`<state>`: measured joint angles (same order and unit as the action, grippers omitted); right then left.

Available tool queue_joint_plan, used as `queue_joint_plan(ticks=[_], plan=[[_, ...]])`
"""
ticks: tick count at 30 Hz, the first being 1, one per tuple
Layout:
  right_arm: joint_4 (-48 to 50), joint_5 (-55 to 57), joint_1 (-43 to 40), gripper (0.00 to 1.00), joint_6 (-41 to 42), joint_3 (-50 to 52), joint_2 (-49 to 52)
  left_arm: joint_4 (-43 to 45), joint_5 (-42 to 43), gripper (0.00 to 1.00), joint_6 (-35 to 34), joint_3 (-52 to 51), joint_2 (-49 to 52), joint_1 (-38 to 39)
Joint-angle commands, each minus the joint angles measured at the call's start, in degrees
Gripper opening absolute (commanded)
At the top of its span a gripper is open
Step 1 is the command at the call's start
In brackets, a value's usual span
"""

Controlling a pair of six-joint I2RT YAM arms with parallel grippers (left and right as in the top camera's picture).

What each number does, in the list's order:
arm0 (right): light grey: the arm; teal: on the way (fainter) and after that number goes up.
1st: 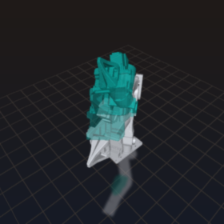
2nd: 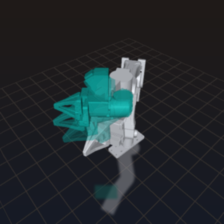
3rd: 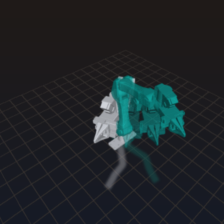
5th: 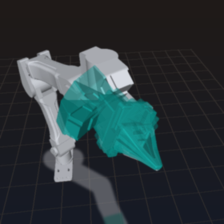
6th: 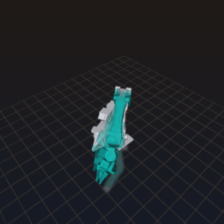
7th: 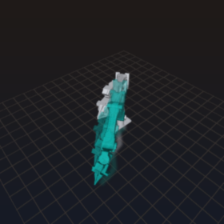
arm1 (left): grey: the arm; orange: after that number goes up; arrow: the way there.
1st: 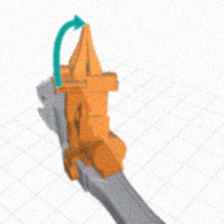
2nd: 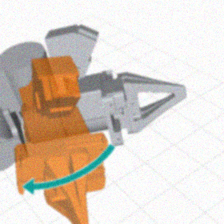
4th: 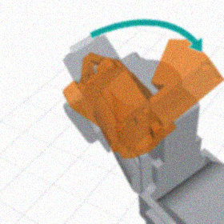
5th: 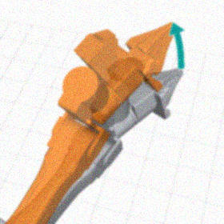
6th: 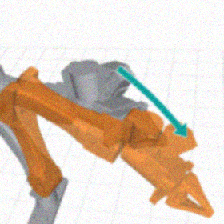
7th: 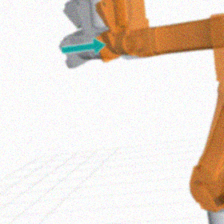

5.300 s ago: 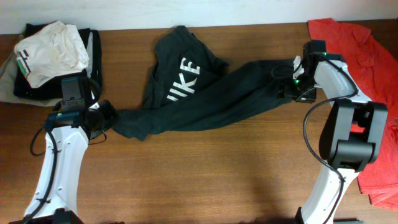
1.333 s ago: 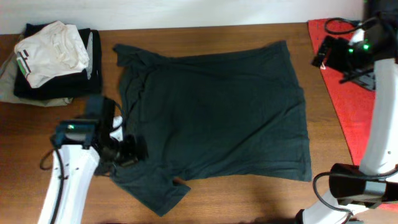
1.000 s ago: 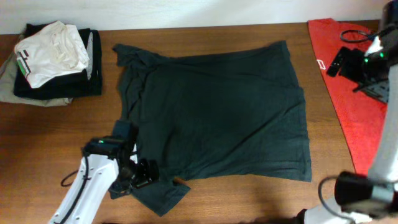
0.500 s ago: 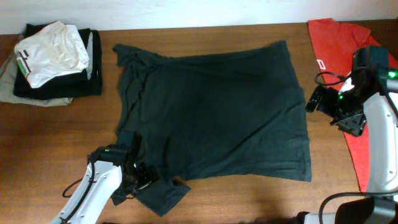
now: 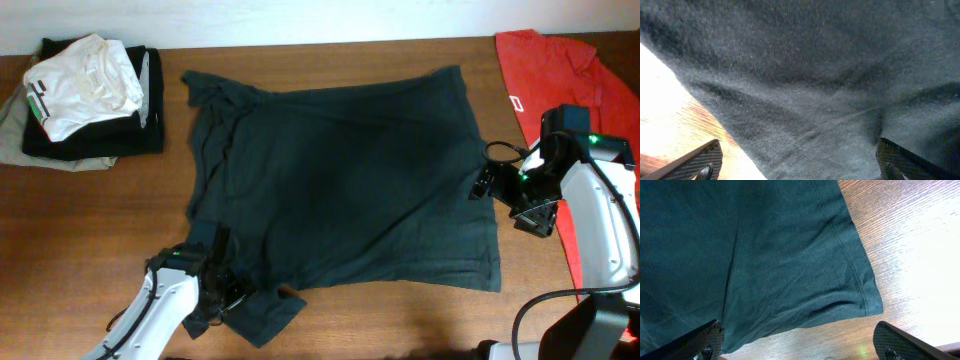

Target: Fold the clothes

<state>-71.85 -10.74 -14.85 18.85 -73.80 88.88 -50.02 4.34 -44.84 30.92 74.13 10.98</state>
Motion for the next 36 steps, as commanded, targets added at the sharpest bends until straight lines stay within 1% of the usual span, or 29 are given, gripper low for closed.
queue_joint_plan(ticks=[1, 3, 5, 6, 7, 8, 9, 10, 13, 16, 17, 18, 19, 21, 24, 25, 26, 28, 31, 33, 36], plan=[[0.3, -1.6, 0.0, 0.99, 0.7, 0.4, -0.4, 1.7, 0.8, 0.98, -4.9, -2.9, -0.2, 0.3], [0.7, -2.5, 0.9, 0.99, 1.7, 1.0, -0.4, 3.2, 1.1, 0.98, -4.9, -4.5, -0.2, 0.3], [3.0, -2.6, 3.0, 0.99, 5.8, 2.7, -0.4, 3.1, 3.3, 0.97, -4.8, -4.8, -0.2, 0.3], [4.2, -2.6, 4.0, 0.99, 7.2, 3.4, -0.4, 2.9, 3.6, 0.90, -4.8, -4.8, -0.2, 0.3], [5.4, -2.6, 4.8, 0.99, 8.1, 4.2, -0.4, 2.9, 3.6, 0.80, -4.8, -4.8, -0.2, 0.3], [7.0, -2.6, 6.2, 0.99, 9.0, 5.3, -0.4, 2.8, 3.6, 0.73, -4.8, -4.8, -0.2, 0.3], [7.8, -2.6, 6.7, 0.99, 9.1, 5.9, -0.4, 2.8, 3.8, 0.62, -4.8, -4.8, -0.2, 0.3], [8.4, -2.5, 6.8, 0.99, 9.1, 6.4, -0.4, 2.8, 4.0, 0.56, -4.9, -4.8, -0.2, 0.3], [10.5, -2.1, 6.8, 0.99, 9.1, 8.3, -0.4, 2.8, 4.0, 0.55, -4.8, -4.8, -0.2, 0.3], [13.8, -2.1, 6.7, 0.99, 9.1, 12.6, -0.4, 2.9, 4.0, 0.54, -4.9, -4.8, -0.2, 0.3], [16.0, -2.1, 6.7, 0.99, 9.1, 15.5, -0.4, 2.9, 4.0, 0.53, -4.9, -4.8, -0.2, 0.3], [17.4, -1.9, 6.6, 0.99, 9.1, 17.5, -0.4, 2.9, 4.0, 0.49, -4.9, -4.8, -0.2, 0.3], [19.1, -1.9, 6.6, 0.99, 9.1, 20.2, -0.4, 2.9, 4.1, 0.48, -4.9, -4.8, -0.2, 0.3], [20.1, -0.5, 6.6, 0.99, 9.1, 22.1, -0.4, 3.0, 4.1, 0.43, -4.9, -4.8, -0.2, 0.3], [20.0, 2.3, 6.5, 0.99, 9.1, 22.8, -0.4, 3.1, 4.1, 0.36, -4.9, -4.8, -0.2, 0.3], [19.9, 4.7, 6.5, 0.99, 9.4, 22.8, -0.4, 3.1, 4.1, 0.36, -4.9, -4.7, -0.2, 0.3], [18.7, 8.5, 5.6, 0.99, 12.7, 22.8, -0.4, 3.1, 4.1, 0.36, -4.9, -4.7, -0.2, 0.3], [17.2, 9.3, 3.0, 0.99, 13.2, 22.8, -0.4, 3.1, 4.5, 0.36, -4.9, -4.7, -0.2, 0.3], [12.4, 11.1, -1.6, 1.00, 13.2, 22.8, -0.4, 3.4, 4.9, 0.36, -4.9, -4.7, -0.2, 0.3], [12.0, 11.2, -2.9, 0.99, 13.2, 23.6, -0.4, 3.6, 4.9, 0.36, -4.9, -4.7, -0.2, 0.3], [14.7, 11.2, -3.2, 0.95, 14.8, 28.0, -0.4, 3.6, 4.9, 0.36, -4.9, -4.7, -0.2, 0.3]])
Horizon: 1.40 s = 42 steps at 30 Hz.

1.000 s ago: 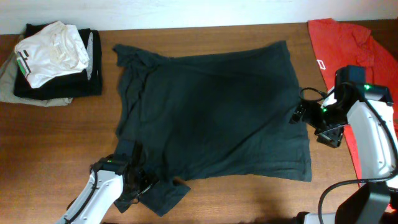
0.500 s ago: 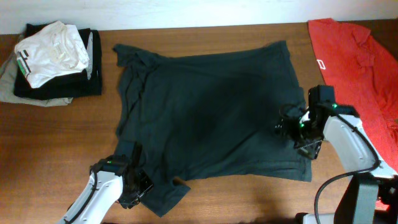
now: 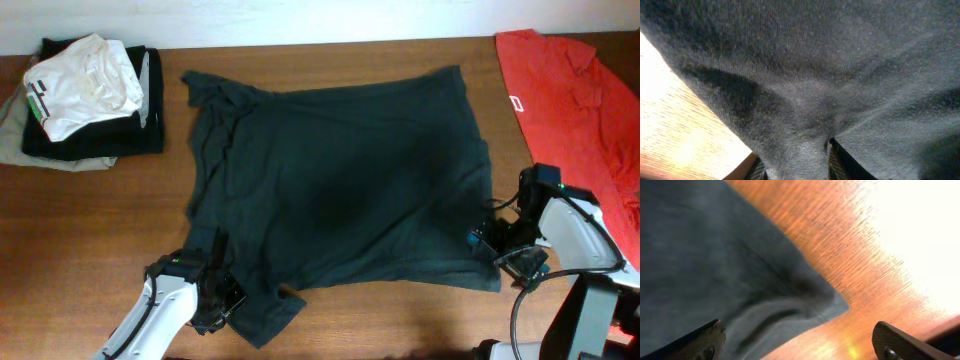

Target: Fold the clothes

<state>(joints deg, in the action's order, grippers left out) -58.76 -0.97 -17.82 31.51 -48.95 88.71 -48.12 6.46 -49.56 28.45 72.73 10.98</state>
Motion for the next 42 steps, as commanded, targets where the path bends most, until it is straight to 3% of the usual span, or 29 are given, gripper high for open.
queue_joint_plan(ticks=[1, 6, 8, 10, 12, 13, 15, 21, 24, 27, 33, 37, 42], plan=[[3.1, 0.7, -0.2, 0.90, 2.3, 4.3, -0.2, 1.9, 2.8, 0.36, -0.1, -2.3, 1.2, 0.3], [7.5, -1.4, -0.3, 0.89, 2.3, 8.5, -0.2, 2.5, 3.3, 0.36, -0.1, -2.3, 1.2, 0.3], [9.7, -1.9, -0.3, 0.80, 2.4, 9.4, -0.2, 2.7, 3.3, 0.36, -0.1, -2.3, 1.2, 0.3], [11.3, -1.9, -0.2, 0.61, 3.2, 10.1, -0.2, 2.7, 3.5, 0.31, -0.1, -2.3, 1.2, 0.3], [12.8, -1.9, -0.2, 0.50, 4.1, 11.1, -0.2, 2.7, 5.0, 0.18, -0.1, -2.3, 1.2, 0.3], [12.5, -2.0, -0.2, 0.39, 4.6, 11.2, -0.2, 2.7, 5.4, 0.04, -0.1, -2.2, 1.2, 0.3], [12.5, -2.0, -0.3, 0.04, 4.7, 11.1, -0.2, 2.2, 6.3, 0.01, 2.8, -0.9, 1.2, 0.3], [1.9, 0.7, -0.2, 0.04, 5.4, 1.5, -1.0, -5.6, 4.3, 0.01, 7.7, 9.5, -2.8, 0.3], [-0.1, -1.0, -0.2, 0.04, 4.9, -5.7, -1.4, -4.3, -6.1, 0.01, 8.7, 15.0, -8.0, 0.3], [2.6, -7.0, -0.2, 0.04, 2.4, -10.5, -1.4, 2.7, -8.4, 0.01, 14.8, 20.5, -9.5, 0.3], [10.3, -12.2, -0.2, 0.04, 0.1, -10.4, -1.2, 17.4, -16.3, 0.01, 14.9, 21.5, -6.8, 0.2], [17.2, -12.2, 0.0, 0.04, 0.0, -10.4, -0.9, 24.3, -17.9, 0.02, 14.9, 21.5, 1.1, 0.2], [29.5, -7.7, 6.0, 0.04, 0.0, -10.2, 2.8, 41.3, -18.3, 0.07, 15.0, 21.5, 15.6, 0.2]])
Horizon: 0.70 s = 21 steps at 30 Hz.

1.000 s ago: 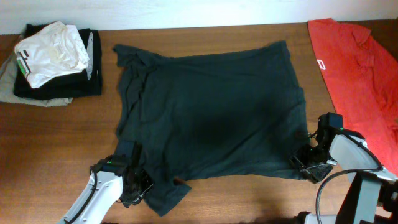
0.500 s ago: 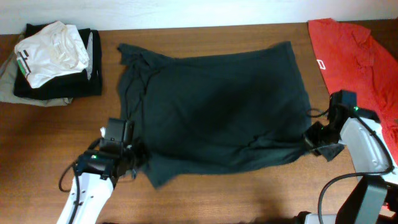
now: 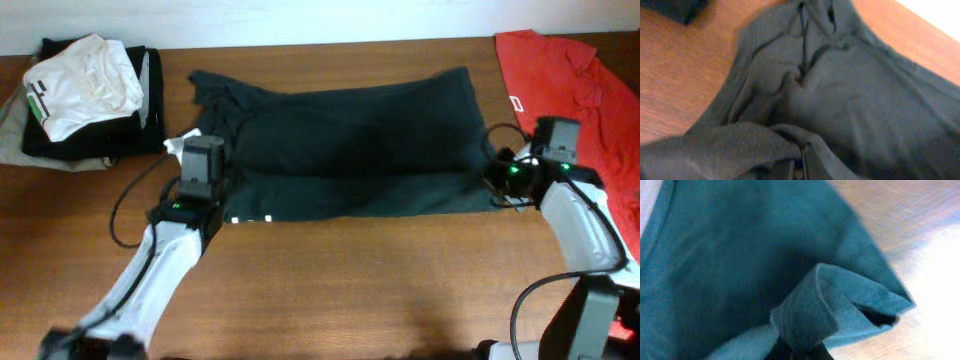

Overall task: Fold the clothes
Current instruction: 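Fold the bottom hem upward toward the collar with both grippers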

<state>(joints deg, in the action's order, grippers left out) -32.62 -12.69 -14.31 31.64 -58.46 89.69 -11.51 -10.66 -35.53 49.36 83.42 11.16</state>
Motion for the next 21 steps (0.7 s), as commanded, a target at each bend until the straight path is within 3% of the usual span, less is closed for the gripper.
queue_joint_plan(ticks=[1, 5, 6, 7, 8, 9, 10, 11, 13, 16, 18, 19, 20, 21], plan=[[5.3, 5.5, 3.2, 0.04, -0.1, -0.7, 2.7, 7.2, -1.2, 0.07, 0.9, 0.6, 7.3, 0.0], [11.2, 8.0, 3.6, 0.04, -0.1, -0.7, 6.1, 14.9, -5.6, 0.08, 4.0, 0.6, 15.1, 0.0], [12.1, 8.5, 3.6, 0.04, -0.1, -0.7, 6.6, 15.0, -8.0, 0.10, 4.0, 0.6, 15.6, 0.0], [12.8, 8.9, 3.6, 0.04, -0.2, -0.7, 7.2, 15.1, -10.7, 0.22, 4.0, 0.6, 16.2, 0.0], [13.9, 9.1, 3.5, 0.24, -1.8, -0.7, 7.8, 15.5, -13.7, 0.44, 6.3, 0.6, 16.9, -0.2], [14.2, 9.0, 3.4, 0.93, -4.3, -1.0, 7.8, 15.9, -15.8, 0.67, 10.7, 0.6, 17.0, -0.8], [12.8, 8.8, 3.3, 0.99, -6.2, -2.1, 7.6, 15.9, -16.7, 0.76, 13.7, 0.7, 16.7, -1.2], [8.9, 8.9, 3.0, 0.99, -7.7, -4.8, 7.4, 14.7, -16.6, 0.92, 16.8, 1.5, 15.8, -2.0], [-0.8, 9.1, 1.5, 0.99, -7.9, -12.5, 7.3, 10.1, -16.5, 0.99, 17.2, 3.6, 12.8, -3.1], [-14.1, 8.3, -0.1, 0.99, -13.1, -24.8, 7.3, -0.2, -15.6, 0.99, 17.3, 8.9, 7.7, -4.7], [-20.9, 3.4, 0.5, 0.95, -17.4, -27.3, 7.3, -9.9, -2.2, 0.99, 17.4, 11.6, 5.2, -5.0], [-22.2, 1.4, 1.1, 0.83, -18.4, -26.7, 7.5, -11.8, 4.1, 0.99, 17.4, 11.6, 5.3, -5.0], [-23.1, 0.9, 2.4, 0.59, -18.3, -24.8, 7.8, -14.4, 10.4, 0.96, 17.4, 11.6, 5.9, -5.0], [-22.7, 0.9, 3.8, 0.35, -18.3, -22.8, 8.3, -16.6, 13.7, 0.74, 17.4, 11.6, 7.3, -4.9]])
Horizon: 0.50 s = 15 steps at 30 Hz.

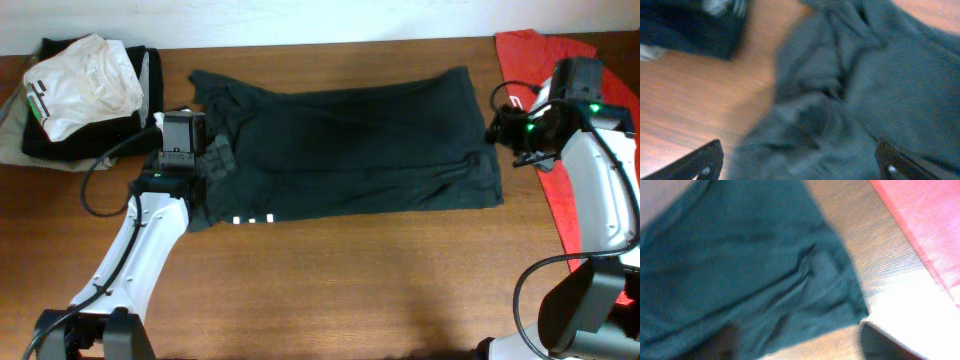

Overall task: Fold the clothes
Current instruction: 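Fold the bottom hem upward toward the collar with both grippers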

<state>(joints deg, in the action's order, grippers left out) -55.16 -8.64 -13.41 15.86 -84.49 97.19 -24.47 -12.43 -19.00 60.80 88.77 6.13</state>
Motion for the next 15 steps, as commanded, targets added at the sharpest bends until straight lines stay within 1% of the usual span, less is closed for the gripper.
queue_joint_plan(ticks=[1, 2, 4, 6, 7, 8, 9, 10, 13, 14, 15], plan=[[1.2, -3.2, 4.2, 0.23, -2.6, 5.4, 1.4, -4.8, 16.1, 0.49, 0.9, 0.2, 3.6, 0.1], [3.5, -3.2, 5.9, 0.12, -2.1, 8.4, 2.7, -5.7, 16.1, 0.28, 0.9, 0.2, 6.4, 0.1], [5.3, -3.0, 7.3, 0.11, -0.3, 11.2, 4.9, -6.5, 16.1, 0.13, 0.9, 0.2, 10.2, 0.1], [7.2, -3.0, 7.4, 0.10, 0.3, 13.3, 7.0, -7.4, 16.1, 0.10, 0.9, 0.2, 13.1, 0.1], [7.6, -2.8, 7.4, 0.07, 0.3, 14.0, 8.4, -7.7, 16.0, 0.09, 0.9, 0.2, 14.2, 0.1], [8.8, -2.8, 7.3, 0.04, 0.3, 14.8, 10.1, -7.8, 15.5, 0.05, 0.9, 0.2, 14.9, 0.1], [10.7, -2.7, 7.3, 0.04, 0.2, 15.5, 12.1, -7.8, 13.9, 0.01, 0.9, 0.2, 15.5, 0.1], [13.2, -2.7, 7.3, 0.04, 0.0, 16.3, 14.8, -7.8, 11.3, 0.01, 0.9, 0.2, 16.0, 0.0], [13.7, -2.4, 7.3, 0.04, 0.5, 16.3, 18.2, -10.0, 10.8, 0.01, 0.9, 0.2, 16.1, -1.6], [12.7, -0.7, 7.3, 0.04, 2.1, 16.3, 18.2, -11.7, 9.4, 0.01, -0.4, 0.2, 16.1, -2.7], [11.7, 1.5, 7.3, 0.04, 3.4, 16.3, 18.1, -14.3, 6.1, 0.01, -3.9, 0.2, 16.1, -3.8]])
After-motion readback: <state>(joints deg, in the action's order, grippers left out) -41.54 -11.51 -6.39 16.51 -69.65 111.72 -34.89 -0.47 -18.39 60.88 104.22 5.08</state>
